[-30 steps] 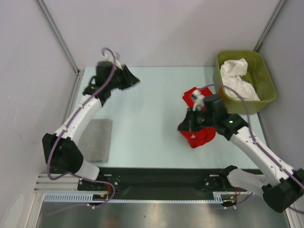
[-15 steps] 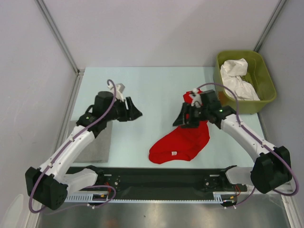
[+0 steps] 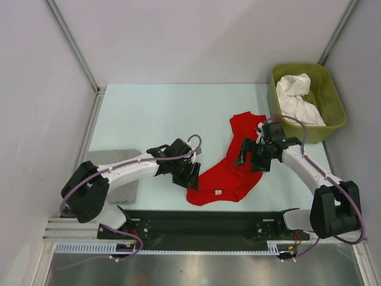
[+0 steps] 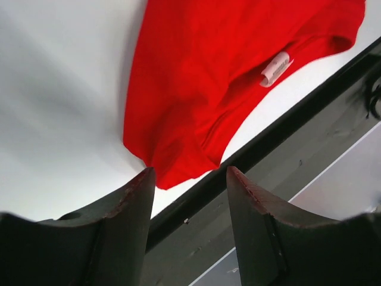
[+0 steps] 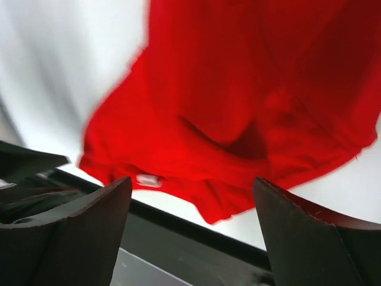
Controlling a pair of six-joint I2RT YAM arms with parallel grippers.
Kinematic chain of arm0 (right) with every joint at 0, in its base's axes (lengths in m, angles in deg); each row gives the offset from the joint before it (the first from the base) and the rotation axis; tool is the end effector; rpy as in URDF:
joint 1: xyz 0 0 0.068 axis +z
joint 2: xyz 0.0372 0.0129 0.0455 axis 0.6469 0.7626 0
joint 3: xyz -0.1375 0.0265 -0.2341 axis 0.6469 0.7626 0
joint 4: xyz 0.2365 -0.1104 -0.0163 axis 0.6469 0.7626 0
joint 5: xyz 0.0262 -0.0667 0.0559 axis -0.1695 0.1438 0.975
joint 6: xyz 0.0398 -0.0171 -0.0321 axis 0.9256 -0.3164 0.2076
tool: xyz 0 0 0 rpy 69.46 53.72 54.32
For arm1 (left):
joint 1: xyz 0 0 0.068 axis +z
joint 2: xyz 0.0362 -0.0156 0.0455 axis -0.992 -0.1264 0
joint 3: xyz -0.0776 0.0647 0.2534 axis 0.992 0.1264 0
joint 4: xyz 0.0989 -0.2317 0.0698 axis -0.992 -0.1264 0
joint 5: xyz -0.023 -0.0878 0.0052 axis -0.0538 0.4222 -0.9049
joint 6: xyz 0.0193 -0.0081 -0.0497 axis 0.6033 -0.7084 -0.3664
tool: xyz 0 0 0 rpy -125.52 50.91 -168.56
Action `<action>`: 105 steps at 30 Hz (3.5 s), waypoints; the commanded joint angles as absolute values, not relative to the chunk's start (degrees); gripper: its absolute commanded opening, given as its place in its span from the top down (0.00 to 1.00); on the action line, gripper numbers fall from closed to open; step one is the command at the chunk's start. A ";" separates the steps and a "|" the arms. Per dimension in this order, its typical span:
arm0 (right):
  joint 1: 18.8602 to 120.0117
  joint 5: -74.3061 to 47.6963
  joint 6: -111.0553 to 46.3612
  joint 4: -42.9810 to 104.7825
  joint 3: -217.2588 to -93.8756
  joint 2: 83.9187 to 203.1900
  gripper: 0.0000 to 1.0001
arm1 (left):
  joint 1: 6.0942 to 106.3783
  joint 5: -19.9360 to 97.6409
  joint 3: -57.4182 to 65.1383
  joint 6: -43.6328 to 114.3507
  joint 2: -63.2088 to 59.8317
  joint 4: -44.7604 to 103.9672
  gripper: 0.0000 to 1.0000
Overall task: Fold and stack the t-shirts
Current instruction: Flatten the tshirt out
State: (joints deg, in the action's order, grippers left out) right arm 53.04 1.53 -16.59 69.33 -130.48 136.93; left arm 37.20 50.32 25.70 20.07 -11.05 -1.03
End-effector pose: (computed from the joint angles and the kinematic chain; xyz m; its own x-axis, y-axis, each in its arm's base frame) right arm 0.2372 0.0676 0.2282 -0.9454 0.1500 -0.2895 -0.0113 0.8722 0.4890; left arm 0.1881 -0.2088 0.1916 -0.9087 0.3186 -0.2696 0.4132 0.7778 -0.4735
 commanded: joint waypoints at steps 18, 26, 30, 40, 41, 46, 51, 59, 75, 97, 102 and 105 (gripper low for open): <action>63.34 -18.30 -20.26 68.87 -133.44 145.36 0.72 | 33.43 36.96 25.76 21.01 -17.44 0.62 0.87; 59.04 -15.07 -22.28 77.23 -143.03 139.12 0.99 | 33.43 22.09 15.23 23.56 -8.38 -7.91 1.00; 55.61 -10.50 -22.20 80.40 -147.95 136.57 1.00 | 33.43 16.45 7.41 26.63 -4.34 -9.59 1.00; 45.15 3.75 -20.88 76.72 -161.58 122.51 1.00 | 33.34 23.89 -17.38 32.34 2.08 -6.70 1.00; 43.75 5.06 -20.27 76.10 -162.02 120.85 1.00 | 33.34 26.61 -20.44 32.44 2.52 -5.56 1.00; 40.93 5.07 -17.37 73.20 -167.64 117.68 1.00 | 33.25 42.33 -30.21 29.46 3.76 0.51 1.00; 39.08 3.05 -14.29 65.05 -170.54 111.01 1.00 | 33.25 53.69 -45.59 25.41 0.07 0.61 1.00; 39.17 -5.73 -16.04 59.75 -181.33 105.54 1.00 | 33.25 60.56 -55.98 20.13 -2.48 0.69 1.00; 39.43 -9.36 -11.14 36.93 -174.29 120.02 1.00 | 33.34 21.25 -41.33 29.27 7.09 -16.79 1.00; 52.88 -21.47 -21.50 39.75 -206.06 188.84 0.91 | 66.91 17.77 -24.67 32.61 -25.99 -11.59 0.99; 53.14 -22.43 -20.09 70.71 -221.01 196.60 0.31 | 67.44 14.42 -30.59 32.61 -30.44 -18.91 0.39; 53.14 -22.19 -18.77 73.55 -206.28 188.18 0.18 | 67.44 15.47 -24.80 31.13 -26.06 -18.73 0.30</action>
